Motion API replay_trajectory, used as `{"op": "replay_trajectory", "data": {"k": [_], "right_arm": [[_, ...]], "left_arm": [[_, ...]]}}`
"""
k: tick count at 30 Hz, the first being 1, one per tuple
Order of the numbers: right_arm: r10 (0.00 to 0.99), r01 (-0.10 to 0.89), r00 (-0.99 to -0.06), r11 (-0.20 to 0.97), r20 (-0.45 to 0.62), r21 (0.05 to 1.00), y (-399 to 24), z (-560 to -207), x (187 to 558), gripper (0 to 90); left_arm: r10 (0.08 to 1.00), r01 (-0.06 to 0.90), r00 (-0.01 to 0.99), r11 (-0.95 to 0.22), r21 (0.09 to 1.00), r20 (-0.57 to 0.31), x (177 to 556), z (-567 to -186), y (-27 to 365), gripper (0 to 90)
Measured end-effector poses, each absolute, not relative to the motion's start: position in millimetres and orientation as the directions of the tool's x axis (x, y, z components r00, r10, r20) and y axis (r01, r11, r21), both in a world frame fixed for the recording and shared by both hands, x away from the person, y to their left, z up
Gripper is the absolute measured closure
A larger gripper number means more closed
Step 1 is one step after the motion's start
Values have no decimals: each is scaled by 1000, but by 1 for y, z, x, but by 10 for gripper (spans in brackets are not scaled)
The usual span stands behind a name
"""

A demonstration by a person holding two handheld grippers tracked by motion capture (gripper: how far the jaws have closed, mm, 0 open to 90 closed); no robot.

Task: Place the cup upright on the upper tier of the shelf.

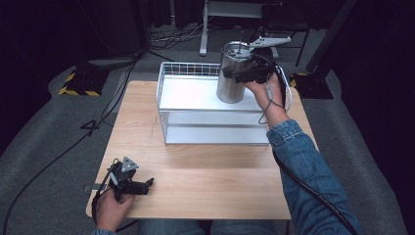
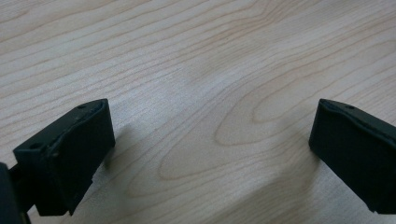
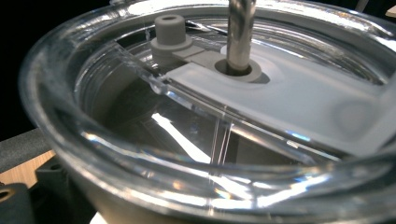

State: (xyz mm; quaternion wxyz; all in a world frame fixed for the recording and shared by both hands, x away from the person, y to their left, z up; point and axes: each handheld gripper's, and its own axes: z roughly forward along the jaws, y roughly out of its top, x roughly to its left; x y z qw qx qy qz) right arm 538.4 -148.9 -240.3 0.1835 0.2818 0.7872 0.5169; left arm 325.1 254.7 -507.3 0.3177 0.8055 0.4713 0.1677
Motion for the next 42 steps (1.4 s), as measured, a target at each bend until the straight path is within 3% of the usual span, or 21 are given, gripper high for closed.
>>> {"op": "replay_trajectory", "data": {"k": [27,42], "right_arm": [[657,234,-754,300,-23,925,-148,-241,536,0],[653,226,-757,273,-7,935,-172,-230,514,0]], "left_arm": [[866,653,500,-354,670,-29,325,-507,255,6],[860,651,509,-361,668,-31,326,-507,255,6]]}}
